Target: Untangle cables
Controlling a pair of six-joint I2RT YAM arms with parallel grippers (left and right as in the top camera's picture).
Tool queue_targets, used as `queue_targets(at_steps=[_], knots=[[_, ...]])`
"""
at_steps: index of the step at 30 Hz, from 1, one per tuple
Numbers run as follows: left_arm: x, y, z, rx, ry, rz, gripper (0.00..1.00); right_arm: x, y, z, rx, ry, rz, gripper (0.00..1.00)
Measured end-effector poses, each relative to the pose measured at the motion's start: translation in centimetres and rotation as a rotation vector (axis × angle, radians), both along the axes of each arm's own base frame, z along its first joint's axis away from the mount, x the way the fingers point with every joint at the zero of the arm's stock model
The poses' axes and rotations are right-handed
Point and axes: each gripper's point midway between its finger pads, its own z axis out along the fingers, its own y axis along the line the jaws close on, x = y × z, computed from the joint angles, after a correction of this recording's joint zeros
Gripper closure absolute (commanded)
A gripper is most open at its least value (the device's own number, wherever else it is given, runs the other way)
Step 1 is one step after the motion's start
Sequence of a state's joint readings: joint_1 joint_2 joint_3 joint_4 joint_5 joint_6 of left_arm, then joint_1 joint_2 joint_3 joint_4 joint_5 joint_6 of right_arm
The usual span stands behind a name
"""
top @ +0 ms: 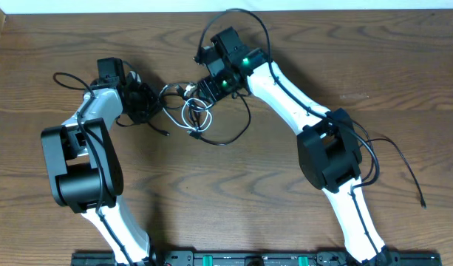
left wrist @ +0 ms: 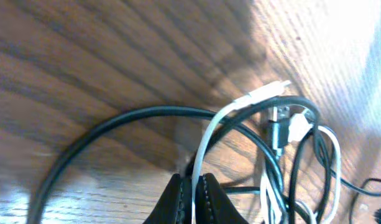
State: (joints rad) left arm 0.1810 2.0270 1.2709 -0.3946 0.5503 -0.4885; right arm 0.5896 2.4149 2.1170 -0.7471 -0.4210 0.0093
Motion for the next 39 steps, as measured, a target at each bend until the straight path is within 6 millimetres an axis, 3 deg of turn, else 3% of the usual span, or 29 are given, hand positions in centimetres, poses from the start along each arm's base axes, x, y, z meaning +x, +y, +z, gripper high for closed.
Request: queue_targets(at_steps=[5, 15, 20, 22, 28, 33, 34, 39], knots=[[0.2, -0.4, 0.3, -0.023, -0.015, -0.012, 0.92, -0.5, 0.6, 0.5, 0.021, -0.015, 0.058, 0.40], [0.5, -2.7, 0.3, -0.002, -0.037, -0.074, 0.91, -2.7, 3.5, 0.1, -0.033, -0.161, 0.249, 0.40], [0.6, -2.7, 0.0, 0.034, -0.030, -0.069, 0.88, -2.7, 4.3, -0.9, -0.039, -0.221, 0.285, 0.43], [0.6, -2.6, -0.1, 0.041, -0.028, -0.065, 0.88, -2.5, 4.1, -1.8, -0.041, -0.230, 0.284, 0.47], [0.6, -2.5, -0.1, 0.044, -0.023, -0.055, 0.87, -3.0, 3.4, -4.9, -0.048, -0.228, 0.288, 0.70], [0.5, -2.5, -0.1, 0.044, -0.022, -0.055, 0.83, -3.1, 2.6, -5.7, -0.065, -0.205, 0.277, 0.98], [0.5, -2.5, -0.1, 0.044, -0.022, -0.054, 0.79, -2.9, 2.2, -5.8, -0.070, -0.201, 0.273, 0.99], [0.5, -2.3, -0.2, 0.053, -0.016, -0.048, 0.75, -2.1, 0.7, -5.9, -0.049, -0.147, 0.220, 0.99]])
